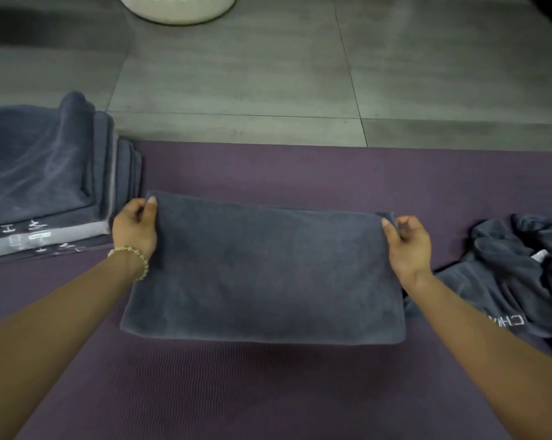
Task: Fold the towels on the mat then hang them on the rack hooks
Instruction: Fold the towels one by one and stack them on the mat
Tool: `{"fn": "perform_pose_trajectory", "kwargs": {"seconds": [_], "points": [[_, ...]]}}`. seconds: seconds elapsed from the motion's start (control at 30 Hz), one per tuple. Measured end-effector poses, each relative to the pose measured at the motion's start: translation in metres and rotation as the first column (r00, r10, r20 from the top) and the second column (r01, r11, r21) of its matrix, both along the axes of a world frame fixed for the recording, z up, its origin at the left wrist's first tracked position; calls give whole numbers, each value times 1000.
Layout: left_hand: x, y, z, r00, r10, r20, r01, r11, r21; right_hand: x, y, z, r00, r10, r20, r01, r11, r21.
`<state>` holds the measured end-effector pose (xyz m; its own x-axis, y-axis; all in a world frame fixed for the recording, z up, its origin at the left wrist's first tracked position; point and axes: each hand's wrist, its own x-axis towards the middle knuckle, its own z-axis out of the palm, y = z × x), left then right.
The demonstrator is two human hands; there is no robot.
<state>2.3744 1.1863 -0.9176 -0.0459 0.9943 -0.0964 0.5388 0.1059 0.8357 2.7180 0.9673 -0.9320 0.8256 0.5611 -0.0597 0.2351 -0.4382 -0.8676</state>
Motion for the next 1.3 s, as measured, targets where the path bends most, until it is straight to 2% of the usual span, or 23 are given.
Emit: {"fn": "perform_pose_trajectory", "kwargs": {"seconds": [0.07,0.2,0.3,0.37,0.53,0.6,0.67,0.77,0.8,0.87,0.93,1.0,1.07,1.13,1.23,1.3], "points": [[7,6,3,1000,-12,-25,11,1000,-21,5,8,1,999,-34,-12,33,999,-40],[6,8,5,973,-109,-204,70,979,-191,11,19,1,970,-86,-229,27,968,-249],[-2,3,-3,953,-144,-265,96,977,-188,2,9,2,973,-58,-223,-9,957,-289],[-8,0,-7,953,-133,-273,102,987,-122,-10,-2,-1,985,-30,-168,-17,962,-273],[-5,-2,-6,972,-44,-232,40,999,-22,-19,-3,10,1000,-20,-12,19,993,-118],[-2,-3,-5,971,-23,-239,16,999,-31,-19,2,8,999,-30,-13,28,988,-152],[-3,-5,-3,963,-47,-265,28,997,-75,-21,2,3,999,-45,-23,38,967,-253],[-7,-16,-4,931,-164,-327,120,981,-152,-28,-6,0,992,-47,121,88,929,-359],[-10,-22,-5,904,-211,-373,152,972,-181,-32,-10,0,976,-1,217,76,938,-338],[-17,-38,-5,836,-274,-476,160,950,-267,-48,-16,2,913,170,371,-50,949,-311],[-27,-50,-2,798,-317,-513,151,929,-339,-70,-21,0,831,393,394,-236,890,-390],[-37,-55,0,816,-334,-472,150,910,-386,-92,-28,-5,753,584,304,-387,767,-512],[-46,-52,4,844,-352,-404,162,887,-433,-102,-34,-15,688,682,249,-441,665,-603],[-56,-46,8,869,-394,-298,198,830,-522,-101,-37,-23,639,720,271,-415,620,-666],[-66,-45,20,866,-489,-103,308,685,-660,-99,-39,-28,613,738,280,-381,587,-714],[-64,-49,31,911,-389,137,371,627,-685,-100,-39,-29,608,739,289,-377,589,-714]]}}
